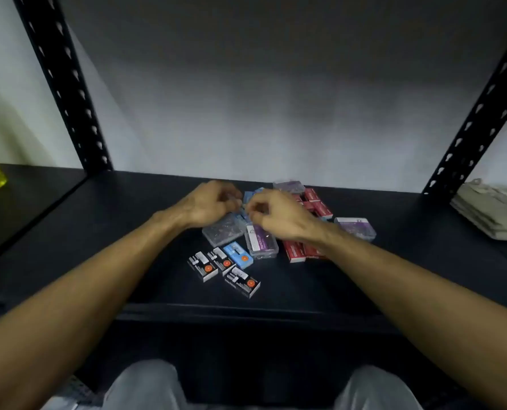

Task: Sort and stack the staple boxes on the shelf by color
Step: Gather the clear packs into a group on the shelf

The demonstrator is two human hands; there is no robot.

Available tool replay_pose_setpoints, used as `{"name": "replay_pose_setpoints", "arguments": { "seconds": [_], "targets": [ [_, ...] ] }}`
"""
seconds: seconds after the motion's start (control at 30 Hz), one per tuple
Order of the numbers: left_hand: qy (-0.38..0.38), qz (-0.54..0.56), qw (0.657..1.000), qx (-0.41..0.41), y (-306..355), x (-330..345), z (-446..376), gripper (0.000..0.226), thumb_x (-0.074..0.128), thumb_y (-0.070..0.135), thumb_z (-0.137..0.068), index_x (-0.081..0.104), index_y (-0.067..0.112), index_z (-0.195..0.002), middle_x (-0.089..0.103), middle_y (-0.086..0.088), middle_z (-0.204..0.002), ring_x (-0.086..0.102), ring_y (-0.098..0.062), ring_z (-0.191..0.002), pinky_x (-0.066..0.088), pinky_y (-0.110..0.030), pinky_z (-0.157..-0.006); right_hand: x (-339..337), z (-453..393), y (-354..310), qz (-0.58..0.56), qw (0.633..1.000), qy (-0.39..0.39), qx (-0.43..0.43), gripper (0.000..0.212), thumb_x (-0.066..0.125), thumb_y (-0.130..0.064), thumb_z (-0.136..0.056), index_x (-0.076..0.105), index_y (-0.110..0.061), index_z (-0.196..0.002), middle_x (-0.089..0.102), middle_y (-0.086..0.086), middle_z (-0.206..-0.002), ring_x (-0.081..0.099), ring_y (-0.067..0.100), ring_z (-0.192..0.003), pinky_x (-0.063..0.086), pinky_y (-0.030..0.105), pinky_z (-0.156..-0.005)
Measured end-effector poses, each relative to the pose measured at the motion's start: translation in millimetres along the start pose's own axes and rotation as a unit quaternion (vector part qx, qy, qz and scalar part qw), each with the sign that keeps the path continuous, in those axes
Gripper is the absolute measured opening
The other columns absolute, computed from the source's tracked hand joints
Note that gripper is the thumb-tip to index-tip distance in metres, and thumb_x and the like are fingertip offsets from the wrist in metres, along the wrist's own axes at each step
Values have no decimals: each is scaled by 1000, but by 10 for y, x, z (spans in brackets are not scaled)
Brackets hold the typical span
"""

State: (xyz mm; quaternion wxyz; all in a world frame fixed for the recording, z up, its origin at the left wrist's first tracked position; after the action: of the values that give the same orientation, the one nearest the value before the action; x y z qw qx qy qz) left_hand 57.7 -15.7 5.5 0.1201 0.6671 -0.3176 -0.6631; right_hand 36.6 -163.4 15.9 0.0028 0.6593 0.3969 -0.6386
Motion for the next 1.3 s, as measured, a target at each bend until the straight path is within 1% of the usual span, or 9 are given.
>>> {"name": "replay_pose_setpoints", "arguments": {
  "seconds": [0.17, 0.3, 0.43, 0.63, 0.77, 0.87, 1.07, 1.13, 1.3],
  "targets": [
    [-15, -25, 1000, -9, 47, -10, 134, 34, 60, 33, -95, 60, 22, -127, 64, 0, -121, 61, -14, -101, 44, -23, -78, 0, 86, -56, 3, 995, -86, 41, 31, 55, -10, -92, 67, -18, -119, 61, -10, -110, 57, 2, -95, 42, 17, -74],
    [-50, -70, 996, -9, 113, 24, 234, 32, 64, 36, -90, 63, 26, -120, 62, 5, -109, 60, -14, -99, 44, -25, -74, 60, 191, -49, 25, 982, -169, 78, 47, 58, -11, -89, 57, -23, -134, 56, -2, -133, 54, 11, -111, 43, 26, -89],
    [-117, -92, 988, -34, 81, 120, 316, 44, 66, 37, -87, 55, 27, -129, 62, 6, -117, 59, -12, -104, 48, -30, -87, 77, 236, -84, 78, 970, -217, 82, 67, 62, -11, -83, 44, -28, -145, 47, 1, -146, 51, 18, -125, 44, 36, -104],
    [-123, -53, 990, -43, 48, 145, 363, 51, 70, 30, -87, 51, 26, -134, 60, 2, -119, 59, -14, -104, 45, -27, -85, 62, 258, -119, 103, 960, -249, 80, 81, 67, -11, -81, 32, -28, -152, 38, 7, -151, 52, 19, -121, 47, 33, -96],
    [-77, -44, 995, -40, -8, 94, 317, 50, 72, 33, -83, 53, 28, -129, 62, 4, -110, 62, -11, -95, 48, -24, -78, -22, 278, -64, 114, 960, -240, 88, 77, 74, -20, -79, 40, -25, -148, 42, 0, -136, 48, 18, -117, 46, 34, -99],
    [-65, -17, 997, -48, -60, 73, 272, 35, 69, 33, -83, 60, 31, -116, 64, 5, -104, 62, -12, -92, 52, -32, -83, -84, 282, 0, 108, 965, -214, 103, 65, 80, -25, -77, 51, -25, -135, 41, -2, -124, 49, 17, -112, 48, 33, -93],
    [-69, 21, 997, -35, -50, 44, 222, 29, 54, 27, -99, 64, 27, -126, 57, 12, -121, 51, -10, -114, 40, -29, -94, -147, 269, 99, 63, 979, -153, 118, 51, 80, -23, -78, 56, -22, -123, 49, 2, -134, 52, 17, -110, 46, 30, -86],
    [-64, 32, 997, -39, -91, 26, 207, 31, 51, 30, -100, 63, 28, -128, 60, 8, -119, 55, -12, -108, 45, -31, -86, -160, 257, 127, 42, 984, -128, 120, 47, 79, -23, -80, 57, -21, -121, 50, 2, -134, 53, 18, -111, 46, 31, -87],
    [-23, 81, 995, -60, -161, -21, 170, 30, 43, 27, -104, 59, 22, -129, 65, 4, -103, 62, -12, -89, 55, -30, -68, -198, 213, 140, -21, 991, -48, 120, 32, 74, -21, -86, 58, -19, -114, 58, -2, -112, 57, 10, -89, 45, 22, -67]
  ]
}}
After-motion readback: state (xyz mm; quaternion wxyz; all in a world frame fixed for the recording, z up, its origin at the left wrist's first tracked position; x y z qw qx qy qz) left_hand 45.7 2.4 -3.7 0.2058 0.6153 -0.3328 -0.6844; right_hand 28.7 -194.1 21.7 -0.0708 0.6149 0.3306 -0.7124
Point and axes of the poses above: each hand's wrist, its own z-axis away from the middle knuckle, its own x-axis out of the palm, y = z × x, the point moved 6 cm from there along -z, towards the middle knuckle
